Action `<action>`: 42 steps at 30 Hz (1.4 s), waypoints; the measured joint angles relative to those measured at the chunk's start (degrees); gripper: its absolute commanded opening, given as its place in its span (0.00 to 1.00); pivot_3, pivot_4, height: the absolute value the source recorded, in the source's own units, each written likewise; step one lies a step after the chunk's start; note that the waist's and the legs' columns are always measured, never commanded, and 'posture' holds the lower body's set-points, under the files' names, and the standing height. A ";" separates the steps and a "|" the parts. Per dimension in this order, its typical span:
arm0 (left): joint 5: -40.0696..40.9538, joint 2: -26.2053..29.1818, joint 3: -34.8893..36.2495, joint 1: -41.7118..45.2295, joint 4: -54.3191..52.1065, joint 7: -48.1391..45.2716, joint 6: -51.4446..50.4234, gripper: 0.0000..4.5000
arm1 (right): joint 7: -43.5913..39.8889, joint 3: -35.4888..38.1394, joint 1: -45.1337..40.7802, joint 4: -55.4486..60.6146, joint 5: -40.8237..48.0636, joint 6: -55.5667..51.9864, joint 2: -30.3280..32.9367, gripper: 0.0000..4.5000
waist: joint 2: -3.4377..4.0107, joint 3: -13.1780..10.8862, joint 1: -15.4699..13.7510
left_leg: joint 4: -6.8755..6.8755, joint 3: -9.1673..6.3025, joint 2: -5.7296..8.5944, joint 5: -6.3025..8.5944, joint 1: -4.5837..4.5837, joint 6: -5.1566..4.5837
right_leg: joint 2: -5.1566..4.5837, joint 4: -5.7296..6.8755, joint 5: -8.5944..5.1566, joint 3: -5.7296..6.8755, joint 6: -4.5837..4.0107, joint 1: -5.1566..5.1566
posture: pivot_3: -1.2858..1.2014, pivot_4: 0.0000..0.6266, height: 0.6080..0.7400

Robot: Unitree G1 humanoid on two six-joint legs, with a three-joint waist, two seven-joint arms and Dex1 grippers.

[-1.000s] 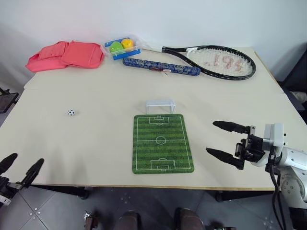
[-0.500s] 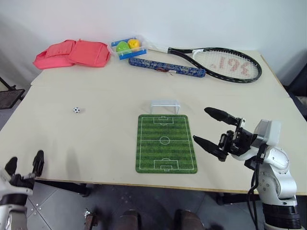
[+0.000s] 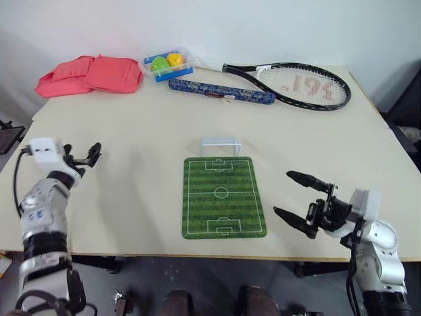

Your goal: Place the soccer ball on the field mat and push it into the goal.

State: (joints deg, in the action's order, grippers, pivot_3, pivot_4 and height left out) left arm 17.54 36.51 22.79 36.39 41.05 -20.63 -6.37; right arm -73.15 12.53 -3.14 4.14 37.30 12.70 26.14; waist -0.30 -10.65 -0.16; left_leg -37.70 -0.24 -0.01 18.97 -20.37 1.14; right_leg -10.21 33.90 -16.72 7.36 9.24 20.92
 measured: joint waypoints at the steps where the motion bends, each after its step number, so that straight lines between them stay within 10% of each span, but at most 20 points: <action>1: -0.90 0.59 -0.85 2.00 2.85 -0.44 0.62 0.99 | -0.15 0.04 0.50 -0.11 -0.01 0.41 0.00 1.00 | 0.00 0.00 0.01 | 0.00 0.02 0.02 0.00 0.00 -0.01 | -0.01 0.00 0.01 -0.03 0.01 -0.01 | 0.52 0.24 1.00; 13: -5.81 1.19 -4.87 8.33 21.31 -2.80 6.57 0.99 | -0.11 0.21 2.73 -0.49 -0.04 3.61 -0.71 1.00 | -0.02 -0.01 0.19 | 0.05 0.24 0.00 0.00 0.00 -0.01 | 0.00 0.11 0.01 -0.27 0.03 0.22 | 0.52 0.24 1.00; 26: -5.89 1.33 -4.10 10.61 26.87 -2.91 9.61 0.19 | 2.76 1.06 3.40 -0.03 -0.32 4.12 -0.48 1.00 | -0.02 -0.01 0.12 | 0.02 0.31 0.01 0.01 0.00 -0.01 | -0.01 0.19 0.02 -0.35 0.03 0.28 | 0.52 0.24 1.00; 36: -3.79 1.33 -2.29 9.22 26.18 -11.77 15.33 0.19 | 4.65 0.55 3.47 1.82 -0.80 4.00 -0.48 1.00 | -0.02 -0.01 0.18 | 0.02 0.45 0.00 0.01 -0.05 -0.02 | -0.01 0.27 0.02 -0.48 0.03 0.44 | 0.52 0.24 1.00; 42: 4.13 1.69 -5.78 -0.68 -0.16 -38.80 12.04 0.19 | -0.64 1.92 5.76 5.10 1.90 2.78 5.80 1.00 | -0.02 -0.01 -0.07 | -0.11 0.55 -0.02 0.05 -0.15 -0.09 | -0.01 0.29 0.02 -0.58 0.03 0.54 | 0.52 0.24 1.00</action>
State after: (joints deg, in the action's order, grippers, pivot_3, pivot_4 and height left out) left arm 21.67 38.21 17.02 35.70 40.89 -59.43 5.68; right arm -73.79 14.45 2.62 9.24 39.20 15.48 31.94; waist -0.33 -10.66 -0.23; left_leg -37.81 0.31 -0.04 19.02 -20.52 1.05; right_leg -10.21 34.19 -16.70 6.78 9.27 21.46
